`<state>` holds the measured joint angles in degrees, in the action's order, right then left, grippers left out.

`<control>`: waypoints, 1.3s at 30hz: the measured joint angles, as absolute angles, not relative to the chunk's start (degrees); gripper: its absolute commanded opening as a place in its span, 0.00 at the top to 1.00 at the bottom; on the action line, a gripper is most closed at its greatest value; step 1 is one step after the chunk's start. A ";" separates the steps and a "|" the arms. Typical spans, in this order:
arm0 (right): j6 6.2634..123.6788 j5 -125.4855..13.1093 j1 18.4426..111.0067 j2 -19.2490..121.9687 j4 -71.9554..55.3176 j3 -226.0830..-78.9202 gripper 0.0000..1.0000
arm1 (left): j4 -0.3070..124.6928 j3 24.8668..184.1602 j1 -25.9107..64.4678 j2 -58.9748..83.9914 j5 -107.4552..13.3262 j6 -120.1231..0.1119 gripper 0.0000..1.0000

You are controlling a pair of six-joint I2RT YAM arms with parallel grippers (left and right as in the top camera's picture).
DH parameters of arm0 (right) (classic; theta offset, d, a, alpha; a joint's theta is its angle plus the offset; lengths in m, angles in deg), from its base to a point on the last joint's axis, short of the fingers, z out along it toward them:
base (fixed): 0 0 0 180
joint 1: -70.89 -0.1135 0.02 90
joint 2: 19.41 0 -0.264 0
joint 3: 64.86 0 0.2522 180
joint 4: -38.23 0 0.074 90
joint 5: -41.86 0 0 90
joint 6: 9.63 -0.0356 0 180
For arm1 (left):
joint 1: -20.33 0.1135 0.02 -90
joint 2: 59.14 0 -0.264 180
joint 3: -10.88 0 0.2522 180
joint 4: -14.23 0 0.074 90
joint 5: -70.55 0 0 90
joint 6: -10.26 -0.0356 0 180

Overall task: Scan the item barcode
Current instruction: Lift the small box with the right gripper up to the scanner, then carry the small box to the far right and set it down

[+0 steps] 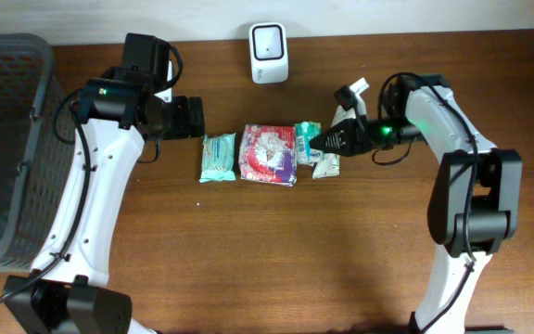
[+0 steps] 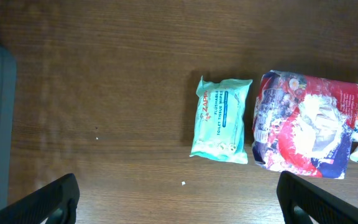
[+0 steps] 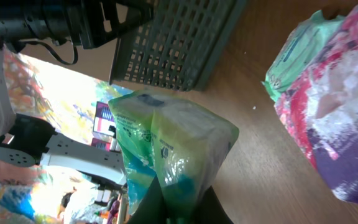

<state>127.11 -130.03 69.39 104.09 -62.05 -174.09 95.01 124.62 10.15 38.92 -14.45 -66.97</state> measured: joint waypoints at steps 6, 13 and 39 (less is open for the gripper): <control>126.83 -129.92 68.80 104.09 -62.10 -174.09 0.96 | 95.01 124.62 10.15 38.90 -14.45 -66.97 0.01; 91.26 -89.71 61.61 104.96 -42.47 -188.38 0.96 | 95.03 124.62 10.15 38.90 -14.45 -66.97 0.01; 123.68 -24.44 47.38 123.15 22.51 -200.14 0.96 | 95.03 124.62 10.15 38.90 -14.45 -66.97 0.01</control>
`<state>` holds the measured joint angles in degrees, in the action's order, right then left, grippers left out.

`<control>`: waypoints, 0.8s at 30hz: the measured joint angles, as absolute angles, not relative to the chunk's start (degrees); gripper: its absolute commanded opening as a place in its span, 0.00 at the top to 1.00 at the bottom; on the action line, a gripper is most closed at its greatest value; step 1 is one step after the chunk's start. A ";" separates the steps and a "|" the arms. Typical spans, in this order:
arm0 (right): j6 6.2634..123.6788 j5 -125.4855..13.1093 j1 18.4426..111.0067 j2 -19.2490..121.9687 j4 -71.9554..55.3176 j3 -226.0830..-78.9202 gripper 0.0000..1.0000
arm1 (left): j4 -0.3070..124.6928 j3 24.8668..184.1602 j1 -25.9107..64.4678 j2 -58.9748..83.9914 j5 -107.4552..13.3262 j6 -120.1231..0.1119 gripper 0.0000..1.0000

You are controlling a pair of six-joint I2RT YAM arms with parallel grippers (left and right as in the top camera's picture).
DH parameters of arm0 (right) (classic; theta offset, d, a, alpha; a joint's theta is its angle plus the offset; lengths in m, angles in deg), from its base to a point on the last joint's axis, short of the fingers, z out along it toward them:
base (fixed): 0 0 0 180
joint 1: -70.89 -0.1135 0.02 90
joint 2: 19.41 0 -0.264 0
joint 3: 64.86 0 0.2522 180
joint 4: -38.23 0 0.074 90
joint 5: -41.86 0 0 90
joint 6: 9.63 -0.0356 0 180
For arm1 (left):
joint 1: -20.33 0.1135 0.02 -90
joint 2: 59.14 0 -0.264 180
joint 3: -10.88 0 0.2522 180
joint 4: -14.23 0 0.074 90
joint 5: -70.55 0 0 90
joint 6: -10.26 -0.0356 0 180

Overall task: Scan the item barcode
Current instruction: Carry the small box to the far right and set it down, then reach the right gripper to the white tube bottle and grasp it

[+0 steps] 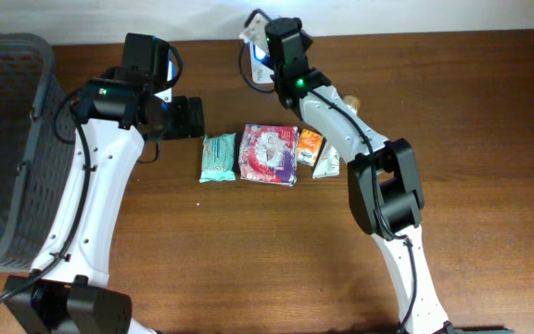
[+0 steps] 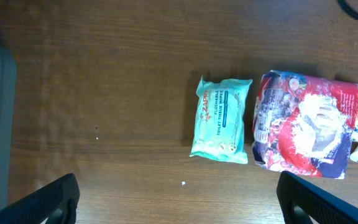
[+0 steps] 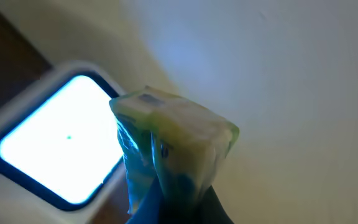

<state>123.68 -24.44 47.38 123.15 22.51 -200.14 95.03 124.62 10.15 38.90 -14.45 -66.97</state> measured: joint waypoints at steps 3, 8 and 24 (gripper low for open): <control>106.46 -22.39 52.39 119.17 10.75 -200.12 0.96 | 95.05 124.62 10.15 38.90 -14.48 -66.97 0.01; 83.02 -33.25 78.37 107.87 -18.71 -201.19 0.96 | 95.08 124.62 10.15 38.90 -14.45 -66.95 0.01; 82.26 -51.28 104.17 115.61 -29.88 -200.84 0.17 | 95.03 124.62 10.15 38.90 -14.45 -66.97 0.01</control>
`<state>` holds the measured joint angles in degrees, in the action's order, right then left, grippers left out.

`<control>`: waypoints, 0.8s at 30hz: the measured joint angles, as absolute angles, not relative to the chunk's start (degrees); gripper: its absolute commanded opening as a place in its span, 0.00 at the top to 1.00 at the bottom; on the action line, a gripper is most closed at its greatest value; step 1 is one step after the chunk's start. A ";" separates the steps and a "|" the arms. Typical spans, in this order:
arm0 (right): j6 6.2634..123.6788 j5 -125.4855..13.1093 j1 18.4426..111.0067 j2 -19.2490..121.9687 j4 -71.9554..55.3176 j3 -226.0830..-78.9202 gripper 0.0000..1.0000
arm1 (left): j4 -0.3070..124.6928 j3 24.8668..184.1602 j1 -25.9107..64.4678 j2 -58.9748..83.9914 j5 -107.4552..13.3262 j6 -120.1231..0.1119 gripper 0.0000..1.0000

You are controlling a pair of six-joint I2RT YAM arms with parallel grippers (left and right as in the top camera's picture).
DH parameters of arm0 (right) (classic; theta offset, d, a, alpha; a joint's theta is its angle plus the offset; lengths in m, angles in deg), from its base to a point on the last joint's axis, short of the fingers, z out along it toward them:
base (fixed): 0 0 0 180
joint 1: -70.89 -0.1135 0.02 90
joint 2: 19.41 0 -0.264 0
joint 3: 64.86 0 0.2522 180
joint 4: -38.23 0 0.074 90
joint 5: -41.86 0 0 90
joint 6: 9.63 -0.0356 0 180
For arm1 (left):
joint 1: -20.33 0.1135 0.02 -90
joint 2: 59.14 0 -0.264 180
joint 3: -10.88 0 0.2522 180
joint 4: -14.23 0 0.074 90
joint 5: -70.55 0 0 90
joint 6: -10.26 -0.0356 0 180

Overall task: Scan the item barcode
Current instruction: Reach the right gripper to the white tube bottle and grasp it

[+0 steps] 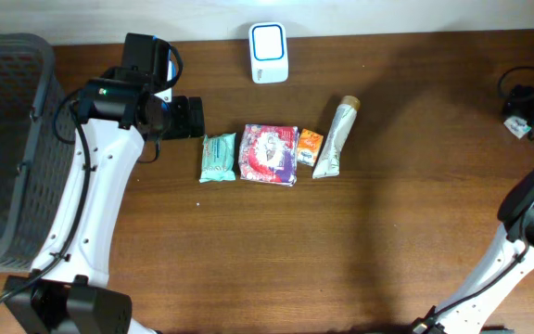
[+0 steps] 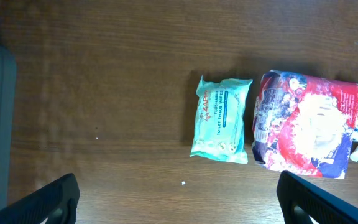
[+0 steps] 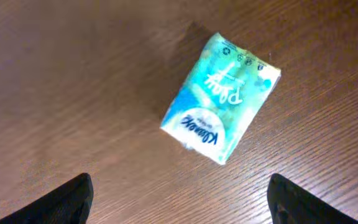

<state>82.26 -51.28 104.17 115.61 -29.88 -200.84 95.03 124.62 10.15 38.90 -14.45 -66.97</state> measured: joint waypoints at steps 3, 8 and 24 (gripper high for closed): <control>81.47 -86.03 103.25 107.78 -38.89 -201.06 0.11 | 95.01 124.62 10.15 38.90 -14.45 -66.95 0.01; 81.36 -87.69 89.59 107.63 -52.17 -200.93 0.01 | 95.01 124.62 10.15 38.90 -14.45 -66.97 0.01; 60.58 -77.14 70.42 107.61 -26.14 -174.02 0.14 | 95.03 124.62 10.15 38.90 -14.45 -66.97 0.01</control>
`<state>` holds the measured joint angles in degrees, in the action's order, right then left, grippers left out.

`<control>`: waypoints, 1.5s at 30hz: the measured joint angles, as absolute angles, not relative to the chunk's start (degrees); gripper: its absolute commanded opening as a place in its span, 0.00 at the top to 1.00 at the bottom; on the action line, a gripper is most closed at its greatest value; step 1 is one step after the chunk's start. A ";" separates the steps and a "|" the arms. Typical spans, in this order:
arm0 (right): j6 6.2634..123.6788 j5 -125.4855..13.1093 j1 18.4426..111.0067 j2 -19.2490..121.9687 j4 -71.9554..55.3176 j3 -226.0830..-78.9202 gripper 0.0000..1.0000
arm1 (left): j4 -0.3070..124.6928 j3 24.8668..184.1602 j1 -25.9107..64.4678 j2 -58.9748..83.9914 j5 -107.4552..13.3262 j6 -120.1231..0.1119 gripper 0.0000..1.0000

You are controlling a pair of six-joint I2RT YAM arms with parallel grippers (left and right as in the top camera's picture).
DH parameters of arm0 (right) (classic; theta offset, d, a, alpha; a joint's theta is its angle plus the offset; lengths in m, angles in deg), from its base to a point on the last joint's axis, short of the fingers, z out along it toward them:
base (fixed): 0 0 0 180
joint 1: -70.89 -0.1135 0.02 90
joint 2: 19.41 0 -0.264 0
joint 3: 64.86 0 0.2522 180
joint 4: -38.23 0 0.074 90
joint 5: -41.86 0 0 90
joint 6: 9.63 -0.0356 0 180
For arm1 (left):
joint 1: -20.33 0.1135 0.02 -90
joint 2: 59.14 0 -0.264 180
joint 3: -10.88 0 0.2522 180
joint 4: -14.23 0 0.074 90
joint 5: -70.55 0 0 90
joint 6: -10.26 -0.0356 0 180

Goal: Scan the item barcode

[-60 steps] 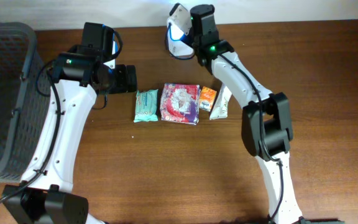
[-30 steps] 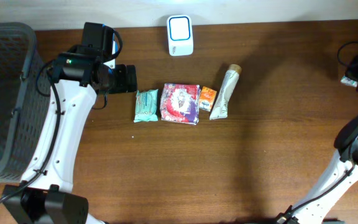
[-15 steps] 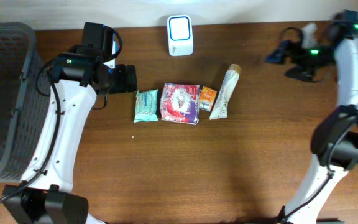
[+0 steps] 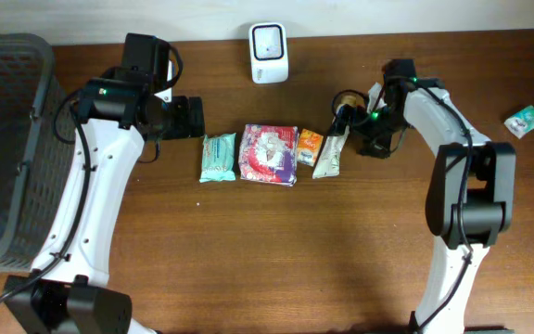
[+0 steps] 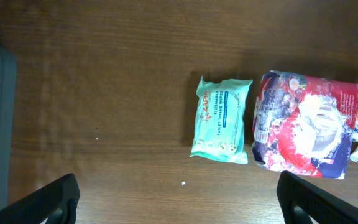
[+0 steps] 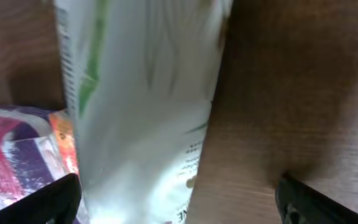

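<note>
The white scanner (image 4: pixel 269 41) stands at the back edge. In a row lie a teal wipes pack (image 4: pixel 218 157), a red-and-purple pack (image 4: pixel 268 154), a small orange packet (image 4: pixel 310 146) and a white-and-green tube (image 4: pixel 330 148). My right gripper (image 4: pixel 349 119) hangs open right over the tube (image 6: pixel 142 106), its fingertips (image 6: pixel 48 202) on either side of it and nothing held. A teal tissue pack (image 4: pixel 526 122) lies far right. My left gripper (image 4: pixel 188 118) is open and empty, left of the wipes pack (image 5: pixel 221 118).
A dark mesh basket (image 4: pixel 3 148) fills the left side of the table, and its rim shows in the left wrist view. The red-and-purple pack (image 6: pixel 11 155) and orange packet (image 6: pixel 64 143) lie close beside the tube.
My right gripper was open above the teal tissue pack at the far right; now it is open over the white-and-green tube in the row. The tissue pack stays at the far right. The left arm is unmoved.
My right gripper was shut on the teal tissue pack beside the row. Then it held the pack up at the scanner. Then the pack lay on the table far right with the gripper open above it. Now that gripper is over the tube.
</note>
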<state>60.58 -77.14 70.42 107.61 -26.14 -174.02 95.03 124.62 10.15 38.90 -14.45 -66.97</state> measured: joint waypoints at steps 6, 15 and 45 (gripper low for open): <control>59.53 -77.53 68.74 106.97 -18.30 -170.35 0.73 | 95.01 124.62 10.15 38.90 -14.45 -66.97 0.01; 60.71 -81.77 67.10 107.04 -20.81 -170.83 0.96 | 95.03 124.62 10.15 38.90 -14.45 -66.97 0.01; 88.16 -118.88 59.69 96.94 -32.94 -177.43 0.96 | 95.03 124.62 10.15 38.90 -14.43 -66.95 0.01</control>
<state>88.16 -118.88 59.69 96.94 -32.94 -177.43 95.03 124.62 10.15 38.90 -14.43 -66.95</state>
